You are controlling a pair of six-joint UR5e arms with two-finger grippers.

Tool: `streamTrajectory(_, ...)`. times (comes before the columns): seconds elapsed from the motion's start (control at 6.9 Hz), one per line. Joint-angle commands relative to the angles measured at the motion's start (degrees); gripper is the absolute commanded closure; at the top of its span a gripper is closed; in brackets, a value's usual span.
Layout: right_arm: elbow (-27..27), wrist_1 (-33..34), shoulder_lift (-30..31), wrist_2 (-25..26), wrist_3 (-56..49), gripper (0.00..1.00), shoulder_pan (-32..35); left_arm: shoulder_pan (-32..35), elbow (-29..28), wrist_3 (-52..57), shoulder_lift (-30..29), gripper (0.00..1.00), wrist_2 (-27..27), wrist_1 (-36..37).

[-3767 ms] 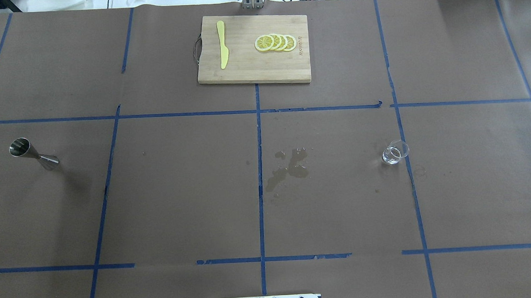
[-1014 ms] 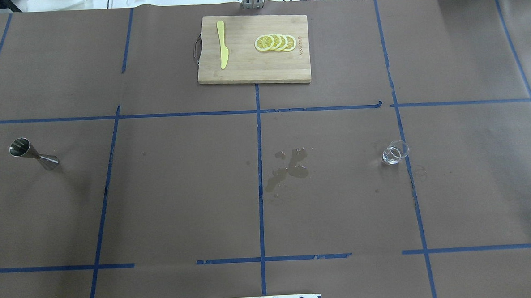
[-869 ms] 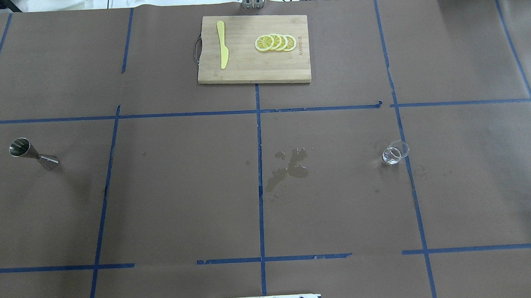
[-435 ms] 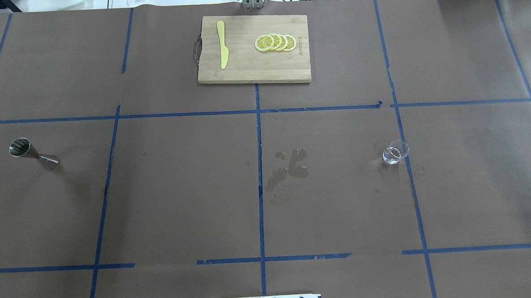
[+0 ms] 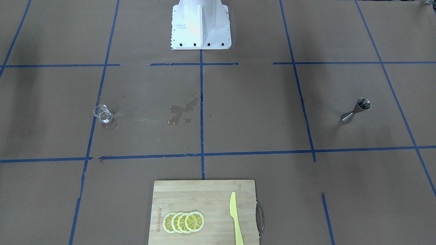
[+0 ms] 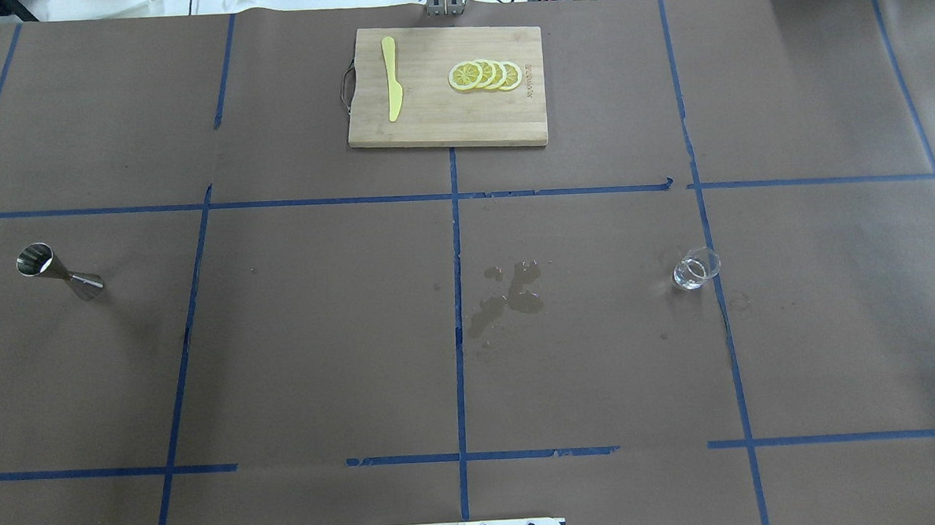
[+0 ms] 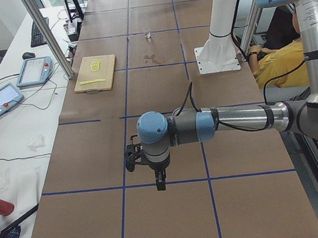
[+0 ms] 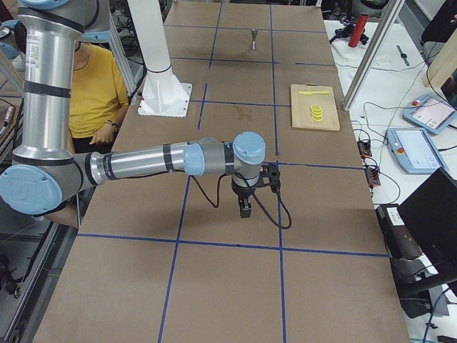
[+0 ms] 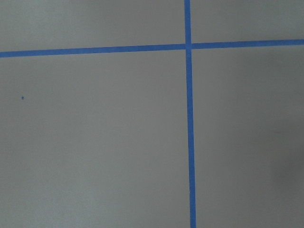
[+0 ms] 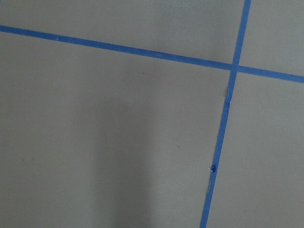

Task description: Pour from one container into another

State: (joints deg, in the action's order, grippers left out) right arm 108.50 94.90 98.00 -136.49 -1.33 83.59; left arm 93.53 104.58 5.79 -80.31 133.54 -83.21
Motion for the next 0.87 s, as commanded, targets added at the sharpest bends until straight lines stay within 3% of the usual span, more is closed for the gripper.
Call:
streamTrajectory(0.0,0.04,-0.07,0.08,-0.1,0.01,0.0,0.0,-0.1,-0.16,0.27,-0.03,0.0,1.98,-2.64)
streamTrajectory(0.72,0.3,-0.68,0.61,-0.27,0.01,0.0,0.0,-0.19,-1.22,0.1,-0.03,0.0,2.78,-3.27)
